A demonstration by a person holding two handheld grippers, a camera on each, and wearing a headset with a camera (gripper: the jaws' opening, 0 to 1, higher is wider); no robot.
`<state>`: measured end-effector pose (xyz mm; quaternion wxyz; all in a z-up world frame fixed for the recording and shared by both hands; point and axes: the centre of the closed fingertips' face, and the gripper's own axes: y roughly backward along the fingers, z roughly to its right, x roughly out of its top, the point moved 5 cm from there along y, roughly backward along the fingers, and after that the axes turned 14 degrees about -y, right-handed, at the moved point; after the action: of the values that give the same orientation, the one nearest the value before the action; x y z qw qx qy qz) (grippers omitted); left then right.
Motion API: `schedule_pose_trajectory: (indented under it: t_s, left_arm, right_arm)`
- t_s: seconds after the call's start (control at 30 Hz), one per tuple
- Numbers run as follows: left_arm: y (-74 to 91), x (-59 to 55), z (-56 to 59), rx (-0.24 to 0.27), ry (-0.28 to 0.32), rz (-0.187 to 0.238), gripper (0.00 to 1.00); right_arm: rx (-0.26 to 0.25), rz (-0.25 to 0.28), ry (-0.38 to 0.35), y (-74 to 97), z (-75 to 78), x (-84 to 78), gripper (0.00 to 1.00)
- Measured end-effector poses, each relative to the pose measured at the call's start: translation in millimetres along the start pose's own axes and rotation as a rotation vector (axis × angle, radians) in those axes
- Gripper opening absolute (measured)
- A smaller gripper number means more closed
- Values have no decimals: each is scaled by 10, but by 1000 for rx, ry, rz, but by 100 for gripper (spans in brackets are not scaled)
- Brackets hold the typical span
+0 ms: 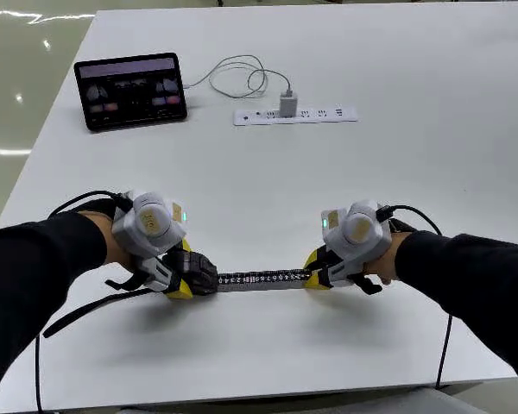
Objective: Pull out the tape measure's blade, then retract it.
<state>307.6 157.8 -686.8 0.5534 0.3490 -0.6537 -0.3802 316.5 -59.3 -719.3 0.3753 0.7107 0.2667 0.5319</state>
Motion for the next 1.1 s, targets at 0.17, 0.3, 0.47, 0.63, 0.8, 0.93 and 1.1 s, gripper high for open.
schedule_pose_trajectory:
  t_s: [0.17,0.3,0.47,0.63,0.8,0.93,1.1]
  left_arm:
    - [2,2,3,0,1,1,35]
    - [3,5,6,1,2,1,35]
    - [4,7,5,1,4,4,35]
    - [1,-6,-3,1,5,6,35]
    - [-3,-12,-9,1,6,7,35]
    - [-12,-25,-21,0,5,7,35]
    - [-17,-32,-29,0,6,8,35]
  right_arm:
    - [-3,0,-6,22,5,-26,9]
    - [-4,-1,-9,37,9,-44,9]
    - [-7,-4,-13,52,13,-64,9]
    - [-9,-4,-20,70,23,-84,9]
    - [-12,-6,-24,86,36,-103,9]
    - [-15,-5,-27,102,39,-125,9]
    - [-19,-4,-39,127,50,-159,9]
